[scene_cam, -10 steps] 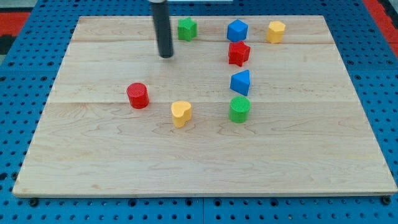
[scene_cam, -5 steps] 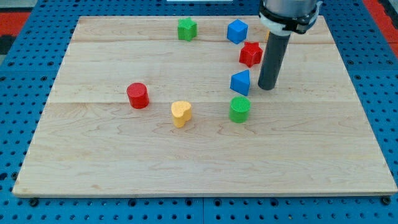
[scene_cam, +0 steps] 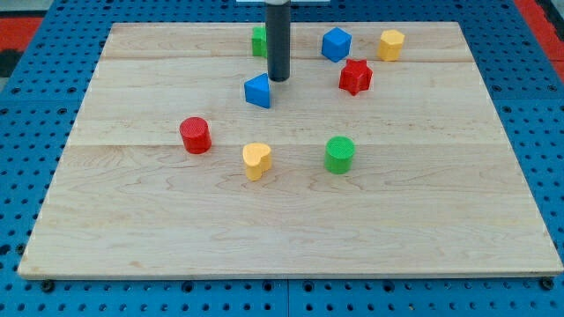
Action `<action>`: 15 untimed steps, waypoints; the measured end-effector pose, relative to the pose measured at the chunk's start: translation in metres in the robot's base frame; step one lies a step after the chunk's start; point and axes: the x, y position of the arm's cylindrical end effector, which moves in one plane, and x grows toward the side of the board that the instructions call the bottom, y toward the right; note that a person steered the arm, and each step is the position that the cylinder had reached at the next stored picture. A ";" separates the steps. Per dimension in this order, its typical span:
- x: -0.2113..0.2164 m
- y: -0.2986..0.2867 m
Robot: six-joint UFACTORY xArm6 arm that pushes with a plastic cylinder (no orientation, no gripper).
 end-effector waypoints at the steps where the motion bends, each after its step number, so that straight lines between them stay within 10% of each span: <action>1: 0.002 -0.034; 3: 0.059 -0.020; 7: -0.037 0.146; 11: -0.097 0.046; 15: -0.018 0.033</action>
